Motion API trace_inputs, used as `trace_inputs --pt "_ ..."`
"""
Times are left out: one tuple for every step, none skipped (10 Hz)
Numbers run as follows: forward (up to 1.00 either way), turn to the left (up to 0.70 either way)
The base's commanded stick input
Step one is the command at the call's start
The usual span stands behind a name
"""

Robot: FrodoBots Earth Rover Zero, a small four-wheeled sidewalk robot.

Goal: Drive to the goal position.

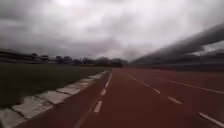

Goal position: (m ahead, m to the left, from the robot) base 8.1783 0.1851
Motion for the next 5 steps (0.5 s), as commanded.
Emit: trace_inputs --pt "0.70 0.00" --pt "0.70 0.00" --pt "0.70 0.00" --pt "0.70 0.00" --pt "0.70 0.00"
